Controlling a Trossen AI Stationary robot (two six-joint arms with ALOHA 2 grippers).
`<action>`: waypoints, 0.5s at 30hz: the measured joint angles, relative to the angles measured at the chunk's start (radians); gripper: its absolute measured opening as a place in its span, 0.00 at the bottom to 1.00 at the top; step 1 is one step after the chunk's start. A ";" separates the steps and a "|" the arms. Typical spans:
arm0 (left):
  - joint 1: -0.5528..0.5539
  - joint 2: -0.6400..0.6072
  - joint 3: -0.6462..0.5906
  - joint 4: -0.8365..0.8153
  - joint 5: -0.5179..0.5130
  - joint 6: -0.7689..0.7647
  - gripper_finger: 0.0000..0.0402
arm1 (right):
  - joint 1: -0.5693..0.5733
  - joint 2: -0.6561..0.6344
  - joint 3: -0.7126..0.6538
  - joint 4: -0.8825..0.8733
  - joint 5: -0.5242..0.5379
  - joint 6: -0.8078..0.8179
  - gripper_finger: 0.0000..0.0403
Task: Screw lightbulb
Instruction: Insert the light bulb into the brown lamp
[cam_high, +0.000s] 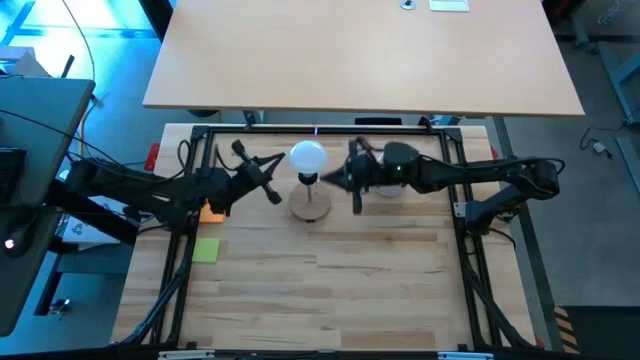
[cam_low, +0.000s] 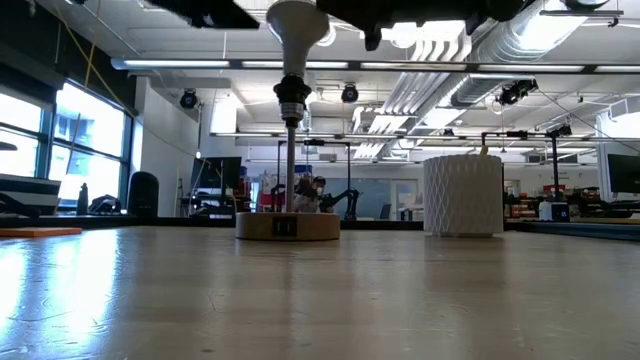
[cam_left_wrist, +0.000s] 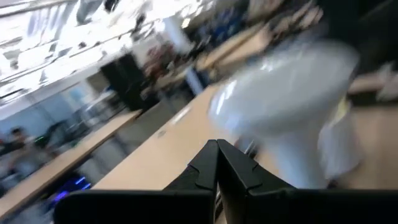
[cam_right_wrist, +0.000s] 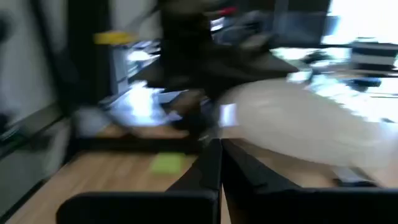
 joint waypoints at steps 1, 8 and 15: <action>0.008 0.001 -0.002 -0.018 -0.019 0.008 0.00 | 0.013 -0.001 0.000 -0.022 -0.015 -0.016 0.00; -0.034 -0.029 -0.001 -0.026 -0.036 0.023 0.00 | 0.029 -0.028 -0.001 -0.030 0.291 -0.027 0.00; -0.078 -0.022 -0.001 -0.008 0.050 -0.004 0.00 | -0.035 -0.025 -0.001 0.037 0.246 0.020 0.00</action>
